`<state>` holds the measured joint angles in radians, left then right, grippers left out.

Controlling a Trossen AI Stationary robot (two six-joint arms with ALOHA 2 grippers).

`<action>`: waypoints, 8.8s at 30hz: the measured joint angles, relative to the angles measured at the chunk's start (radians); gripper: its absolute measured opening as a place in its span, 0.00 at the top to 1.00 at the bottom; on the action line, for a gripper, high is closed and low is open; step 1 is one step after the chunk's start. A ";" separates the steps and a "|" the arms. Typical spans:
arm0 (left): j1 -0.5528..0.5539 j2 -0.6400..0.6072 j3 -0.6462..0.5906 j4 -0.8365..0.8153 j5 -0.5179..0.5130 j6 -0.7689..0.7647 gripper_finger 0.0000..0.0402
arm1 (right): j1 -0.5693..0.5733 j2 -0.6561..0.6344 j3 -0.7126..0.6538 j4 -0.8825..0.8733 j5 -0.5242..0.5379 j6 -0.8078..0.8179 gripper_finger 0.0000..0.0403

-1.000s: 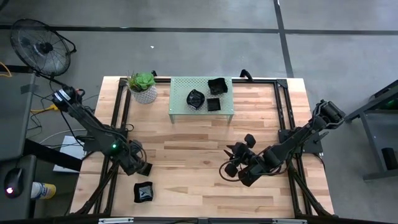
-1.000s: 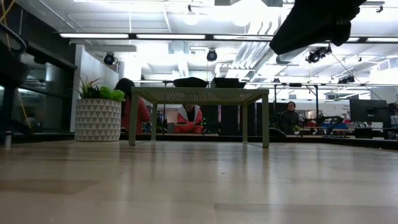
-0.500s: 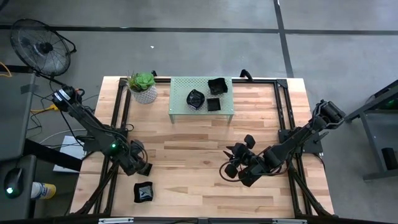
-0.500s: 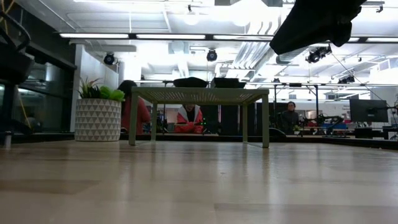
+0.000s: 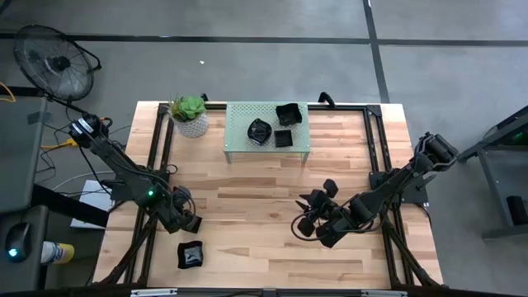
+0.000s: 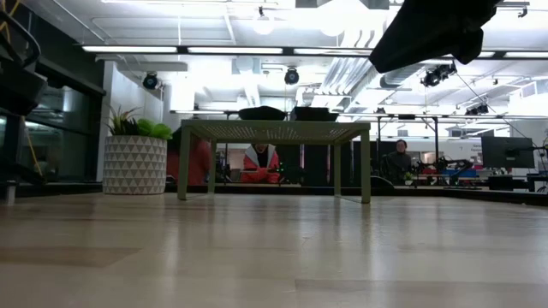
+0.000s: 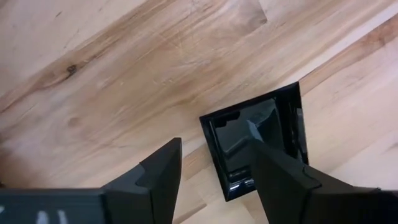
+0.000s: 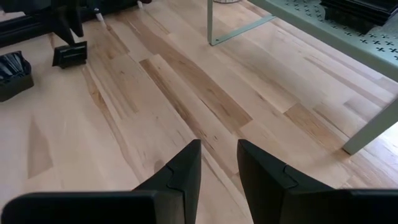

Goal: Pick & Place Mini shaped plates
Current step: Stack the square plate on top of the square plate on the shelf

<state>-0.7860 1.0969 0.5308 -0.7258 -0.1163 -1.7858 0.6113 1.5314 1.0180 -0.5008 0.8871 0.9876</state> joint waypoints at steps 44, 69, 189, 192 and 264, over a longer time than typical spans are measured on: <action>0.000 0.072 0.009 0.017 -0.016 -0.017 1.00 | 0.000 0.000 0.000 0.004 0.000 -0.001 0.76; 0.000 0.070 0.137 -0.023 -0.470 0.108 1.00 | -0.030 0.084 0.000 0.266 0.025 0.007 0.76; 0.001 0.313 0.137 0.738 -1.392 1.186 1.00 | -0.219 0.694 0.382 1.315 0.244 -0.921 0.77; 0.001 0.313 0.137 0.738 -1.392 1.186 1.00 | -0.218 0.694 0.382 1.315 0.244 -0.921 0.77; 0.000 0.312 0.137 0.725 -1.314 1.314 0.72 | -0.208 0.694 0.381 1.315 0.226 -0.944 1.00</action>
<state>-0.7856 1.4090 0.6674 -0.0010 -1.4303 -0.4717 0.4034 2.2257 1.3991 0.8143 1.1130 0.0439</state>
